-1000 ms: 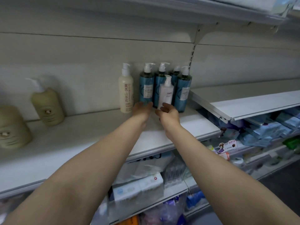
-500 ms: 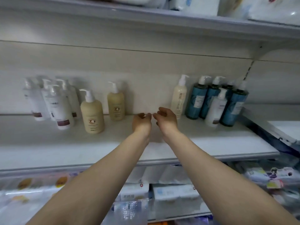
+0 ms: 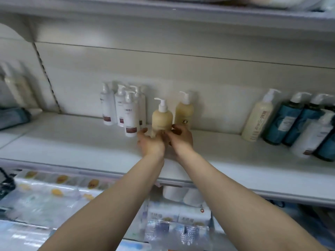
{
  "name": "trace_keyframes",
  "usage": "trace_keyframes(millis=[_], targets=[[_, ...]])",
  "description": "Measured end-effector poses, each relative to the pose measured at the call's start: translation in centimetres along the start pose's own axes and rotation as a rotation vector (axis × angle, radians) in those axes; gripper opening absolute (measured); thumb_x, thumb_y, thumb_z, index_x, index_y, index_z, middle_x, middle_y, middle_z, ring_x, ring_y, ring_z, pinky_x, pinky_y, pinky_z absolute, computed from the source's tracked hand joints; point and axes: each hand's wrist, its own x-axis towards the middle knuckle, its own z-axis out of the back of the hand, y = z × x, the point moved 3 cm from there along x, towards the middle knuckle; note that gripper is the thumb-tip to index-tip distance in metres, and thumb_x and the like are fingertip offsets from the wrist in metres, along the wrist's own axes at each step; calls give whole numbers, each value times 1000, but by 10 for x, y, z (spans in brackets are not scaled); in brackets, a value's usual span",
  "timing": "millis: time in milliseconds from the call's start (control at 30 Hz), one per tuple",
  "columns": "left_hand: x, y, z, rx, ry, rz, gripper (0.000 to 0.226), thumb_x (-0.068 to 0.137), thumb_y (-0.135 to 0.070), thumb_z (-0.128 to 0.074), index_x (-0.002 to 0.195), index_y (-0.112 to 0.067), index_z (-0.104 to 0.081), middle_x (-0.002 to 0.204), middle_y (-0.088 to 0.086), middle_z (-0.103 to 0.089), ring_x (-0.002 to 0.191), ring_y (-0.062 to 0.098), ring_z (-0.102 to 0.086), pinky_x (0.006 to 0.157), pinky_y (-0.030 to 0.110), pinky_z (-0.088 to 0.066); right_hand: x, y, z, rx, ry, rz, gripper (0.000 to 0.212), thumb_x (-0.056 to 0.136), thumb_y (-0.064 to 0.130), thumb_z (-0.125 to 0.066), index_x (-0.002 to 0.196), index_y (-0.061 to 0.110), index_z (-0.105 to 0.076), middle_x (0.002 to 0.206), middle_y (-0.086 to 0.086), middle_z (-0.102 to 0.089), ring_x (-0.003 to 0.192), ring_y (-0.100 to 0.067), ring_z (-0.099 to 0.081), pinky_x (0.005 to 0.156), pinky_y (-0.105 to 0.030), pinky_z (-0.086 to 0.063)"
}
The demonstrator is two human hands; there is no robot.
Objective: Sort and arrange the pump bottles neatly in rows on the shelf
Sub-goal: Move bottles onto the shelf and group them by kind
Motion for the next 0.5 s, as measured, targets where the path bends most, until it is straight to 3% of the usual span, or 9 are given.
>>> trace_keyframes(millis=[100, 200, 300, 400, 500], targets=[[15, -9, 6, 69, 80, 0, 70, 78, -38, -71, 142, -41, -41, 127, 8, -61, 100, 31, -68, 84, 46, -60, 4, 3, -8, -8, -34, -3, 37, 80, 28, -77, 115, 27, -66, 104, 7, -71, 101, -21, -69, 96, -41, -55], [24, -17, 5, 83, 158, 38, 58, 88, -27, -71, 141, -35, -49, 117, 6, -66, 93, 28, -69, 77, 37, -59, 8, 3, -13, -6, -43, 15, 35, 77, 28, -78, 110, 30, -67, 101, 7, -72, 102, -23, -69, 96, -46, -55], [36, -20, 1, 156, 183, 13, 51, 90, -25, -67, 138, -32, -53, 115, 9, -70, 99, 32, -69, 88, 43, -58, 11, 2, -14, 5, -54, 12, 31, 78, 25, -77, 107, 32, -67, 97, 7, -71, 102, -23, -69, 96, -47, -55], [49, -24, -5, 317, 230, -32, 54, 93, -34, -61, 145, -33, -46, 123, 8, -67, 107, 33, -66, 93, 39, -54, 15, -1, -6, 48, -89, -1, 27, 69, 31, -74, 95, 35, -67, 98, 6, -74, 100, -21, -70, 94, -48, -56], [64, -24, -14, 382, 287, -25, 59, 97, -34, -56, 152, -34, -33, 129, 5, -62, 110, 32, -64, 88, 34, -52, 22, -5, 12, 73, -134, -6, 18, 68, 31, -71, 86, 36, -68, 94, 9, -73, 96, -19, -70, 93, -48, -57]])
